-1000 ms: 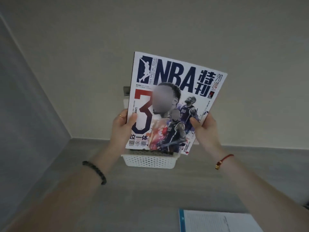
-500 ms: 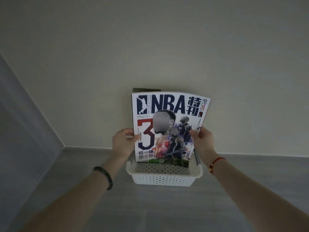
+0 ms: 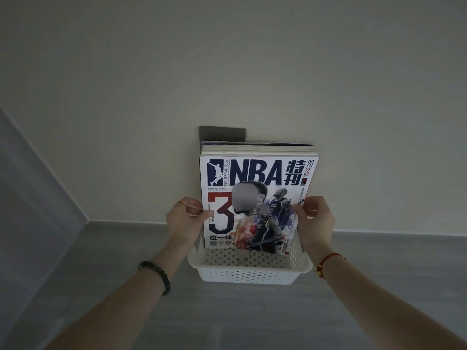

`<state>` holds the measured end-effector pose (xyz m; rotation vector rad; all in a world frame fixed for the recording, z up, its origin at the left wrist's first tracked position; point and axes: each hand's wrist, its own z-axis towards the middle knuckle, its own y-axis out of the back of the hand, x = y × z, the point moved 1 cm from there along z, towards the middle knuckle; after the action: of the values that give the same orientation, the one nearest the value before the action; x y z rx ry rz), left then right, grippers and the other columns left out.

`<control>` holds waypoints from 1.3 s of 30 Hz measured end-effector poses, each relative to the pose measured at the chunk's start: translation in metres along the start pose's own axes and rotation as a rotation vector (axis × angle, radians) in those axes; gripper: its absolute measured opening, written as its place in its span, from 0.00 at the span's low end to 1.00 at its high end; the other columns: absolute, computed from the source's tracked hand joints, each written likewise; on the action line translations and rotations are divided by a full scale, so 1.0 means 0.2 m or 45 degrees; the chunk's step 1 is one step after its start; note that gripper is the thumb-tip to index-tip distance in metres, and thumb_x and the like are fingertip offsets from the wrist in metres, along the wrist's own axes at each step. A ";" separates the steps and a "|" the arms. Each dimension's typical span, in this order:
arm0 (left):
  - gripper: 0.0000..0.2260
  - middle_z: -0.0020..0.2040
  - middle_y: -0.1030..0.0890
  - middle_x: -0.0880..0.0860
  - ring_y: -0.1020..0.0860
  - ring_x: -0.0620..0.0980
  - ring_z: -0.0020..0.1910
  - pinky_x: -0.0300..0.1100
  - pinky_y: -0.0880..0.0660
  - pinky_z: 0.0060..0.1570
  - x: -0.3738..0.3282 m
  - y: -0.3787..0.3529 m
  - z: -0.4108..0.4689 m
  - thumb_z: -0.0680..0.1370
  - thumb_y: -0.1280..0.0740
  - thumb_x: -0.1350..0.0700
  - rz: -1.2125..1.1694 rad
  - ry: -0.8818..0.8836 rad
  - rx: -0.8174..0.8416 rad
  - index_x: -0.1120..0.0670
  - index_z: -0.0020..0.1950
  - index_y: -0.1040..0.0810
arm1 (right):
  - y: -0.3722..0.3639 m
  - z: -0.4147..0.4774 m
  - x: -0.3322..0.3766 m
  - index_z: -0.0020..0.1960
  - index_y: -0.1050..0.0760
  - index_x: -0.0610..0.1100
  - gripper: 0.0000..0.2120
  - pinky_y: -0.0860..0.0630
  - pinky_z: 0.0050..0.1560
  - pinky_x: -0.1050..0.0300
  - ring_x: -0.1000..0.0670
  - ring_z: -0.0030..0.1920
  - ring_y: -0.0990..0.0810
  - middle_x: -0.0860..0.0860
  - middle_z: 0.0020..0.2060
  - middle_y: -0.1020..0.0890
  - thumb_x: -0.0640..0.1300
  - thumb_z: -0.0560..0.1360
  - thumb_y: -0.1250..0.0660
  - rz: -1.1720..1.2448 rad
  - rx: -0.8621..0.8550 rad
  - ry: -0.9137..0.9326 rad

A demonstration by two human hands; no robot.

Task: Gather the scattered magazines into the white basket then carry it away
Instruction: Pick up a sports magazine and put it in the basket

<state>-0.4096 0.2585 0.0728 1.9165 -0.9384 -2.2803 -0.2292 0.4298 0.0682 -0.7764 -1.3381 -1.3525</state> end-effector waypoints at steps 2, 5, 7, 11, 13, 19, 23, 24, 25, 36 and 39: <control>0.10 0.36 0.23 0.48 0.26 0.41 0.35 0.29 0.35 0.32 -0.01 0.00 0.00 0.66 0.25 0.58 0.020 0.027 0.011 0.55 0.40 0.27 | 0.01 0.01 0.01 0.49 0.27 0.43 0.06 0.35 0.34 0.72 0.60 0.36 0.27 0.56 0.35 0.25 0.38 0.72 0.33 -0.028 0.028 -0.013; 0.13 0.40 0.25 0.49 0.27 0.47 0.40 0.36 0.33 0.38 -0.02 -0.01 -0.04 0.68 0.27 0.55 0.037 0.081 -0.022 0.56 0.43 0.29 | 0.05 0.00 0.04 0.55 0.28 0.43 0.12 0.34 0.33 0.70 0.54 0.38 0.25 0.50 0.42 0.24 0.38 0.73 0.34 -0.062 0.139 -0.072; 0.13 0.38 0.26 0.49 0.27 0.50 0.41 0.41 0.34 0.41 -0.02 -0.02 -0.10 0.69 0.28 0.53 0.047 0.112 -0.052 0.56 0.42 0.31 | 0.13 -0.02 0.04 0.56 0.28 0.44 0.12 0.32 0.34 0.70 0.53 0.40 0.25 0.49 0.44 0.23 0.36 0.73 0.34 -0.080 0.205 -0.049; 0.14 0.32 0.28 0.50 0.28 0.54 0.35 0.42 0.32 0.39 -0.07 -0.10 -0.28 0.71 0.30 0.53 -0.013 0.059 -0.008 0.52 0.34 0.35 | 0.42 -0.08 -0.02 0.50 0.26 0.47 0.10 0.29 0.32 0.71 0.54 0.38 0.23 0.51 0.40 0.22 0.34 0.72 0.35 -0.131 0.280 0.034; 0.14 0.31 0.28 0.50 0.27 0.51 0.33 0.38 0.32 0.35 -0.13 -0.18 -0.41 0.71 0.31 0.52 -0.017 -0.042 0.039 0.53 0.33 0.33 | 0.60 -0.11 -0.11 0.47 0.26 0.47 0.10 0.28 0.30 0.71 0.53 0.36 0.23 0.52 0.38 0.22 0.34 0.71 0.35 -0.148 0.260 0.017; 0.07 0.35 0.23 0.49 0.25 0.46 0.34 0.36 0.31 0.34 -0.34 -0.59 -0.77 0.71 0.30 0.56 -0.147 -0.110 0.409 0.58 0.42 0.26 | 1.25 -0.16 -0.41 0.48 0.25 0.43 0.12 0.29 0.30 0.71 0.63 0.28 0.24 0.51 0.33 0.23 0.29 0.70 0.35 -0.178 0.064 -0.164; 0.08 0.36 0.25 0.45 0.26 0.43 0.36 0.31 0.30 0.29 -0.47 -0.91 -1.06 0.71 0.29 0.56 -0.165 -0.072 0.546 0.53 0.45 0.27 | 1.73 -0.20 -0.59 0.50 0.25 0.42 0.12 0.29 0.33 0.76 0.62 0.34 0.23 0.51 0.36 0.21 0.31 0.69 0.33 -0.257 -0.061 -0.292; 0.08 0.37 0.25 0.45 0.26 0.42 0.35 0.28 0.30 0.27 -0.50 -1.00 -1.13 0.71 0.29 0.56 -0.168 -0.063 0.592 0.53 0.46 0.26 | 1.84 -0.22 -0.64 0.50 0.25 0.43 0.12 0.28 0.36 0.74 0.57 0.38 0.22 0.50 0.38 0.20 0.32 0.69 0.32 -0.272 -0.086 -0.338; 0.09 0.37 0.24 0.45 0.26 0.42 0.35 0.27 0.30 0.26 -0.52 -1.08 -1.20 0.71 0.29 0.56 -0.176 -0.048 0.645 0.53 0.48 0.26 | 1.95 -0.23 -0.68 0.51 0.25 0.43 0.13 0.26 0.41 0.69 0.53 0.42 0.21 0.49 0.41 0.20 0.32 0.69 0.32 -0.271 -0.114 -0.389; 0.16 0.56 0.26 0.51 0.27 0.45 0.49 0.39 0.32 0.47 -0.62 -1.77 -1.81 0.73 0.32 0.53 -0.079 0.173 1.229 0.49 0.59 0.31 | 2.70 -0.40 -1.14 0.65 0.37 0.39 0.31 0.23 0.49 0.48 0.43 0.50 0.23 0.41 0.58 0.25 0.37 0.66 0.27 -0.121 -0.426 -0.988; 0.24 0.61 0.27 0.55 0.28 0.50 0.55 0.42 0.31 0.54 -0.60 -1.89 -1.90 0.72 0.31 0.54 0.028 0.215 1.310 0.55 0.66 0.34 | 2.75 -0.39 -1.21 0.63 0.36 0.39 0.28 0.25 0.57 0.44 0.41 0.54 0.23 0.41 0.57 0.24 0.33 0.66 0.28 0.040 -0.489 -1.047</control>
<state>0.0970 0.4511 -0.0161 2.2531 -2.3769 -1.6582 0.3689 0.4941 -0.0113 -1.7372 -1.6757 -1.3295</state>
